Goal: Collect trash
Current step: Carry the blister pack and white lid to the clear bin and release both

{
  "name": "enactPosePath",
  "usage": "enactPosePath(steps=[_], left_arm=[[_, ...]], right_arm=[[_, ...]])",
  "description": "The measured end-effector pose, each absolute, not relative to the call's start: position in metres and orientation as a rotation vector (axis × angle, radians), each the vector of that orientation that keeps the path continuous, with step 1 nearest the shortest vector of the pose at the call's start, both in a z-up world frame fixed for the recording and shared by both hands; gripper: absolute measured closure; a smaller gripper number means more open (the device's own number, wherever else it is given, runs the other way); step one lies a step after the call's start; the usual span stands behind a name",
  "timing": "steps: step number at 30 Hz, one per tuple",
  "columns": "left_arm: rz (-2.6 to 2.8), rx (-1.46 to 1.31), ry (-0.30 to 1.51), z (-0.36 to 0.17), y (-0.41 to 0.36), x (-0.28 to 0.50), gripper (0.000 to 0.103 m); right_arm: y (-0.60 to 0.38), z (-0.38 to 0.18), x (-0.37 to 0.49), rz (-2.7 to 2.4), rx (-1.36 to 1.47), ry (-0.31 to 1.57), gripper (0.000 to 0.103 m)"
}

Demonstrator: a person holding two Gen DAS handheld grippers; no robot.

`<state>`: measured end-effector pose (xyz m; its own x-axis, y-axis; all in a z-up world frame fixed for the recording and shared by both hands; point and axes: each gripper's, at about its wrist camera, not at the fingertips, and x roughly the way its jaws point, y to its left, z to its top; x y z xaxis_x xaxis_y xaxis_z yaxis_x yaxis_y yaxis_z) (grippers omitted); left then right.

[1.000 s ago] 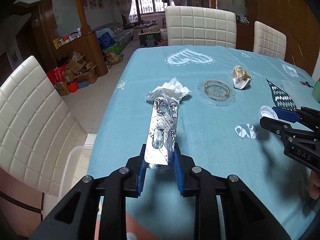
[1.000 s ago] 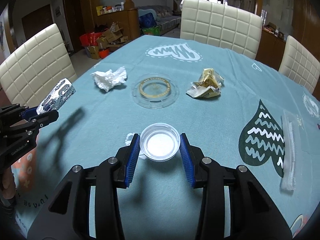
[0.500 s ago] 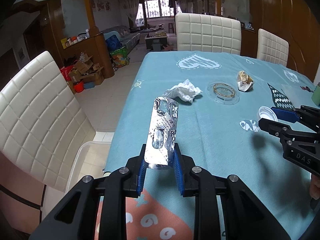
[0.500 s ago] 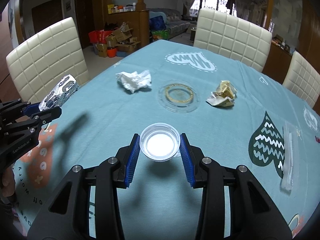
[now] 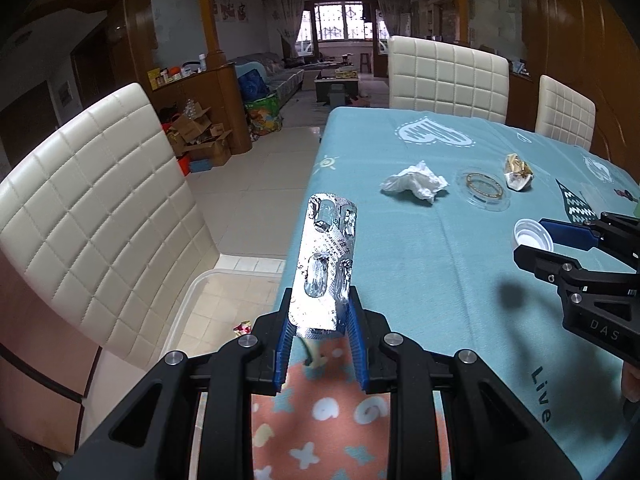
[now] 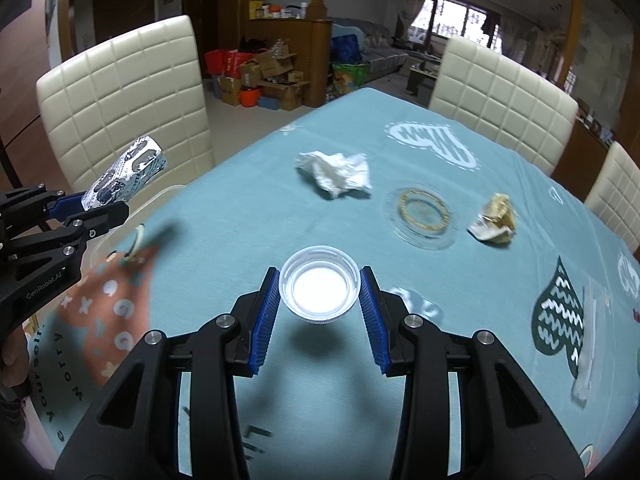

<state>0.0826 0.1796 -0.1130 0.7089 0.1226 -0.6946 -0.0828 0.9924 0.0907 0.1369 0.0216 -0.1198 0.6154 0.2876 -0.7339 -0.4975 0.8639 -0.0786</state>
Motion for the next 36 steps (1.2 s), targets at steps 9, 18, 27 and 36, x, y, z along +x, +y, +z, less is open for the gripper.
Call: enactPosePath(steps=[9, 18, 27, 36], left_arm=[[0.185, 0.028, 0.773, -0.118, 0.214, 0.073, 0.078], [0.247, -0.012, 0.784, -0.128, 0.248, 0.064, 0.078], [0.306, -0.035, 0.798, -0.138, 0.282, 0.062, 0.078], [0.388, -0.042, 0.771, -0.142, 0.304, 0.061, 0.014]], right_arm=[[0.061, -0.123, 0.134, 0.511, -0.331, 0.785, 0.062], [0.103, -0.129, 0.132, 0.572, -0.374, 0.790, 0.061], [0.144, -0.132, 0.135, 0.621, -0.412, 0.790, 0.061], [0.182, -0.132, 0.139, 0.663, -0.428, 0.781, 0.061]])
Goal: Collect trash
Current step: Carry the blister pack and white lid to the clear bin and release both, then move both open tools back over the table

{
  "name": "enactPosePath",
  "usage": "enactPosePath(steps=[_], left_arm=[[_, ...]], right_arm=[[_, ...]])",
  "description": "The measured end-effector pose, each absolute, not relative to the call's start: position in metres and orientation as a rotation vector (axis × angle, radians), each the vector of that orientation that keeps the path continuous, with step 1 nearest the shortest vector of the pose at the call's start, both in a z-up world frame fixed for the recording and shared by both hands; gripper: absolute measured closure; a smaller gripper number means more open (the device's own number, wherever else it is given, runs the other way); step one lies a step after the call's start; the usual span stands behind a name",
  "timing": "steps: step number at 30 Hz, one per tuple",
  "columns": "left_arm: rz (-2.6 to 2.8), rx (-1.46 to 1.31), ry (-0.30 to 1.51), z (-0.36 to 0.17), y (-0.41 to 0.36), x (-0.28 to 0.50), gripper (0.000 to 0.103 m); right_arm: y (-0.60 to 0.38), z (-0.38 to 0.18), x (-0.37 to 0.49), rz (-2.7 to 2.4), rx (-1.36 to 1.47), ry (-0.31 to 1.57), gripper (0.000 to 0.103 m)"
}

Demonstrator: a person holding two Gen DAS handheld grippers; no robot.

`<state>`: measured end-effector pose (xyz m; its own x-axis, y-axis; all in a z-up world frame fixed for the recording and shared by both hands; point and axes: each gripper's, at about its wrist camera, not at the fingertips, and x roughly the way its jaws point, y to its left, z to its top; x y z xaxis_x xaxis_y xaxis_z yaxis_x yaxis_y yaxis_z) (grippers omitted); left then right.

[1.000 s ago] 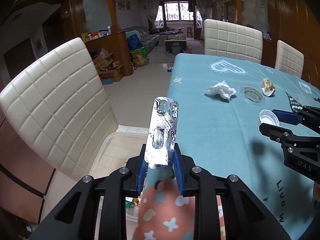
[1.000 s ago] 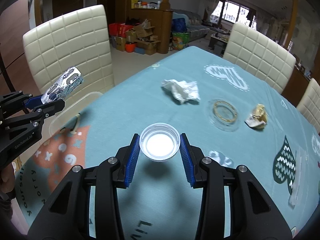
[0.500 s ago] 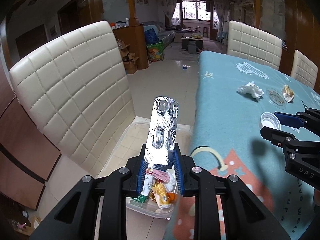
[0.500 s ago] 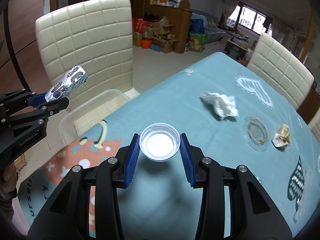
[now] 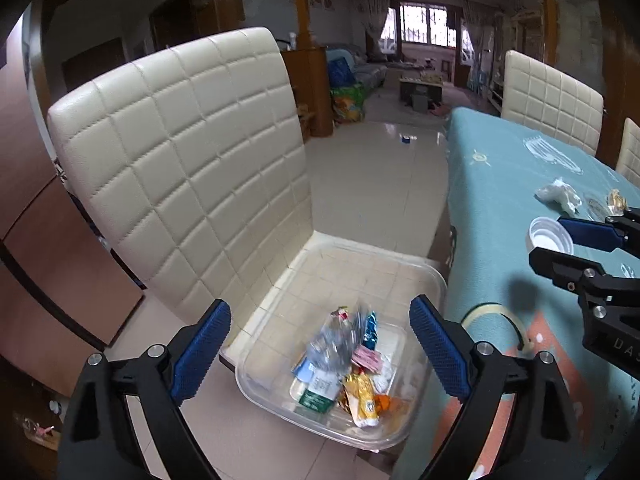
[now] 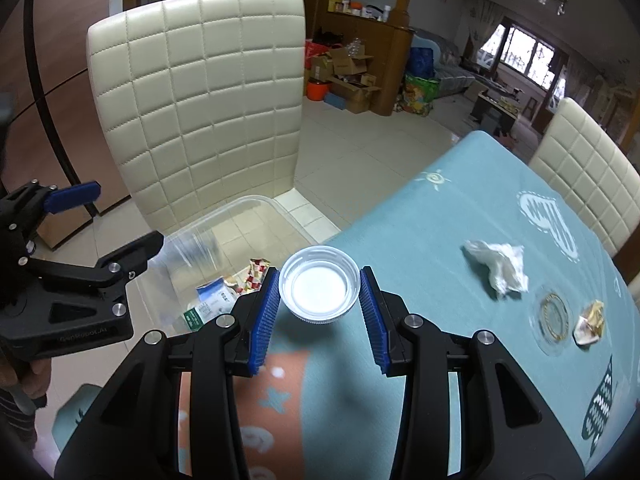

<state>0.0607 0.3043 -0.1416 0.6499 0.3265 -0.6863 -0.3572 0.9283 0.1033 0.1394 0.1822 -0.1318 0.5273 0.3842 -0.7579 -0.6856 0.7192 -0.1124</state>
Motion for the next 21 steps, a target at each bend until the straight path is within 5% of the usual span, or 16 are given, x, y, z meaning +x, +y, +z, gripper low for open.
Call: enactPosePath(steps=[6, 7, 9, 21], left_arm=[[0.442, -0.031, 0.790, -0.145, 0.317, 0.056, 0.014], [0.447, -0.034, 0.790, -0.145, 0.319, 0.055, 0.014], [0.464, -0.038, 0.792, -0.144, 0.323, 0.051, 0.014], [0.408, -0.014, 0.790, -0.130, 0.286, 0.061, 0.014]], right_arm=[[0.208, -0.136, 0.139, 0.723, -0.422, 0.804, 0.057], [0.210, -0.136, 0.139, 0.723, -0.419, 0.806, 0.040], [0.208, -0.132, 0.137, 0.706, -0.397, 0.776, 0.028], [0.142, -0.125, 0.148, 0.606, -0.325, 0.793, 0.030]])
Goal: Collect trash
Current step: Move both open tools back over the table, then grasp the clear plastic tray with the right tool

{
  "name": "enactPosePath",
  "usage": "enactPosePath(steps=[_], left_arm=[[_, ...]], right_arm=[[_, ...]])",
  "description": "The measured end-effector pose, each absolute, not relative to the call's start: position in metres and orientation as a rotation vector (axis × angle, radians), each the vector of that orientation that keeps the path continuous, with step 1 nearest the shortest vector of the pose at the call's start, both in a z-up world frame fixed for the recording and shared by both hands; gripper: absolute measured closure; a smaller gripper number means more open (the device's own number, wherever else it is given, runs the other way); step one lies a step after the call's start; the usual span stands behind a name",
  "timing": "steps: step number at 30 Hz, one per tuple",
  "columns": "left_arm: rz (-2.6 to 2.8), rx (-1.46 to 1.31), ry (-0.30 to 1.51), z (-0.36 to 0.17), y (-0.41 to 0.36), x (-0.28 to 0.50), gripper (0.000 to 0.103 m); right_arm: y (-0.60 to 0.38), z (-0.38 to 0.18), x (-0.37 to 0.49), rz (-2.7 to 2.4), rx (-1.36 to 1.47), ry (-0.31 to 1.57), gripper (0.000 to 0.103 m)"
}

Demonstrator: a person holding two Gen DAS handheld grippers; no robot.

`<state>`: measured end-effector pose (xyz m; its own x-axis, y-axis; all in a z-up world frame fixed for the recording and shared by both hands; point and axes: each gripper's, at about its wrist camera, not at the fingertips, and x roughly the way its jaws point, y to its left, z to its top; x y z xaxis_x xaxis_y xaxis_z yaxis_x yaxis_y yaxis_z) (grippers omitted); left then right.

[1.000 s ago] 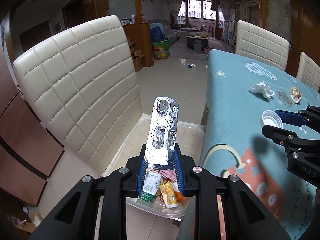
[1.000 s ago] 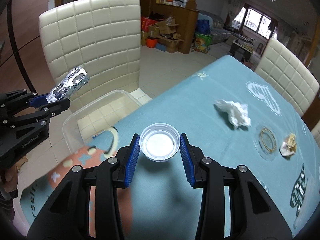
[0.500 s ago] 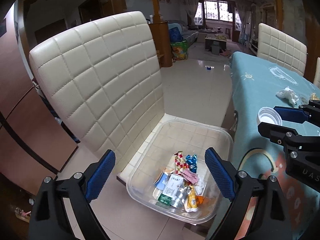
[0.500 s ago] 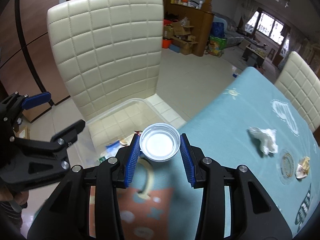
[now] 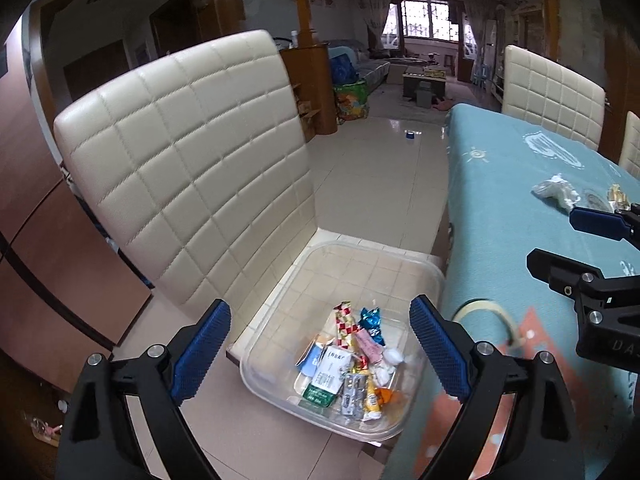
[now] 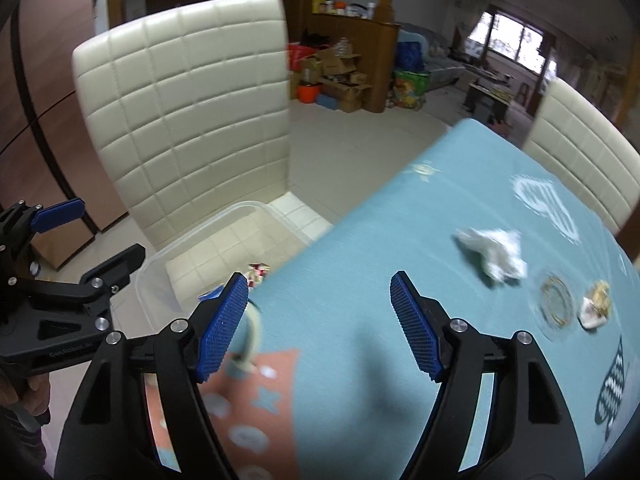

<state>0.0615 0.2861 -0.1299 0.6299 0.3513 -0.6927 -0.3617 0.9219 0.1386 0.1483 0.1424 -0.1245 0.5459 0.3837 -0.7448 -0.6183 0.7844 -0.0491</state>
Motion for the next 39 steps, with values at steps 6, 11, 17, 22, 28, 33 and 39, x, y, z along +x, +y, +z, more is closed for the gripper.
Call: enactPosePath(steps=[6, 11, 17, 22, 28, 33, 39], left_arm=[[0.349, 0.009, 0.770, -0.115, 0.249, 0.071, 0.014], [0.313, 0.038, 0.764, -0.107, 0.212, 0.082, 0.014], [0.262, 0.078, 0.743, -0.097, 0.165, 0.095, 0.014], [0.210, 0.113, 0.737, -0.094, 0.125, 0.109, 0.014], [0.125, 0.148, 0.745, -0.093, 0.077, 0.126, 0.014], [0.068, 0.174, 0.761, -0.098, 0.038, 0.138, 0.014], [0.013, 0.196, 0.783, -0.105, -0.004, 0.152, 0.014]], right_arm=[[0.089, -0.113, 0.148, 0.536, -0.273, 0.774, 0.030], [0.042, -0.105, 0.145, 0.474, -0.222, 0.761, 0.029], [-0.017, -0.098, 0.146, 0.381, -0.185, 0.740, 0.029], [-0.056, -0.097, 0.149, 0.312, -0.154, 0.736, 0.030], [-0.120, -0.106, 0.153, 0.186, -0.120, 0.757, 0.030], [-0.184, -0.117, 0.158, 0.069, -0.064, 0.790, 0.030], [-0.245, -0.128, 0.164, -0.054, -0.013, 0.820, 0.028]])
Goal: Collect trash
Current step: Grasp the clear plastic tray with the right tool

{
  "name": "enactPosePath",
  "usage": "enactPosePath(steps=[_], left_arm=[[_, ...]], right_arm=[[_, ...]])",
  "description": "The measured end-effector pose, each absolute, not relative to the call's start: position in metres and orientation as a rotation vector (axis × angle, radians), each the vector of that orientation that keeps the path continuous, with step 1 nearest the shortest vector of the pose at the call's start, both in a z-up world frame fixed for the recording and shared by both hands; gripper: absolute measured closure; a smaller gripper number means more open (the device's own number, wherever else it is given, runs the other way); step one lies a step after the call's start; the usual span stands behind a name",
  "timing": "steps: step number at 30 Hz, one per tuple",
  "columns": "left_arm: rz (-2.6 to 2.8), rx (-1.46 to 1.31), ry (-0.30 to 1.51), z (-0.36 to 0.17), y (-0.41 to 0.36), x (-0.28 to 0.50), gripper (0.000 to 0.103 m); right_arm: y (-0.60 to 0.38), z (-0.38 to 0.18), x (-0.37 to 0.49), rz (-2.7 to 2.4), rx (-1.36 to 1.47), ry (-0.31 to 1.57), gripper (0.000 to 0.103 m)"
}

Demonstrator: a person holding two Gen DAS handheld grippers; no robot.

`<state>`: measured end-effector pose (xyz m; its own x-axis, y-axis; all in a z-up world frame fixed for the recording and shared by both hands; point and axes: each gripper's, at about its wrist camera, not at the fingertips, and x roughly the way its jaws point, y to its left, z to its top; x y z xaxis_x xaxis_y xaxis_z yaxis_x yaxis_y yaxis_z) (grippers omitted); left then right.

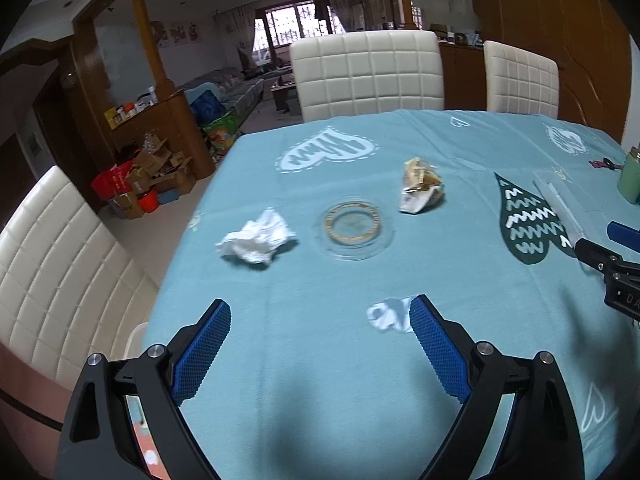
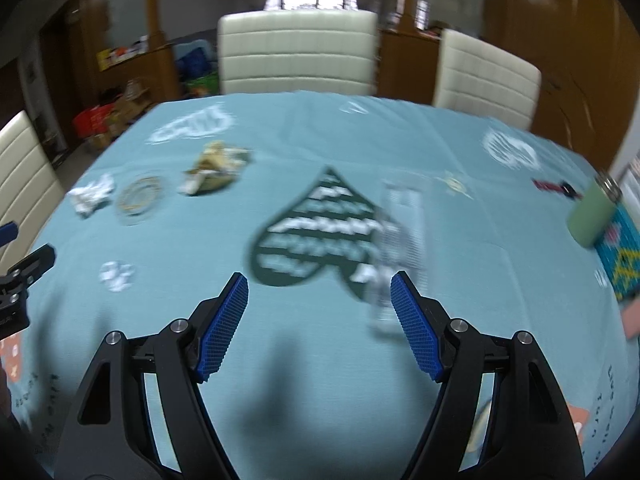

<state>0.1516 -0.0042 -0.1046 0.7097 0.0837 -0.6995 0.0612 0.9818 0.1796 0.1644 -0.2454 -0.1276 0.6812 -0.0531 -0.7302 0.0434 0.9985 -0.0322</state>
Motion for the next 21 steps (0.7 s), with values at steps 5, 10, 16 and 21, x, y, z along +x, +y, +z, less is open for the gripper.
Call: enactPosePath(steps=[5, 10, 16, 21], left_arm=[[-0.007, 0.194, 0.821, -0.112, -0.027, 0.169, 0.014], [0.005, 0.203, 0.853, -0.122, -0.037, 0.181, 0.014], [0.044, 0.200, 0.863, -0.127, -0.037, 0.194, 0.014], [0.063, 0.217, 0.870, -0.131, -0.036, 0.208, 0.014]], right_arm=[[-0.277, -0.143, 0.177, -0.092, 0.018, 0.861, 0.028], [-0.286, -0.157, 0.190, -0.083, 0.039, 0.900, 0.028], [-0.288, -0.168, 0.203, -0.045, 0.067, 0.932, 0.042], [-0.288, -0.166, 0.210, -0.036, 0.076, 0.905, 0.054]])
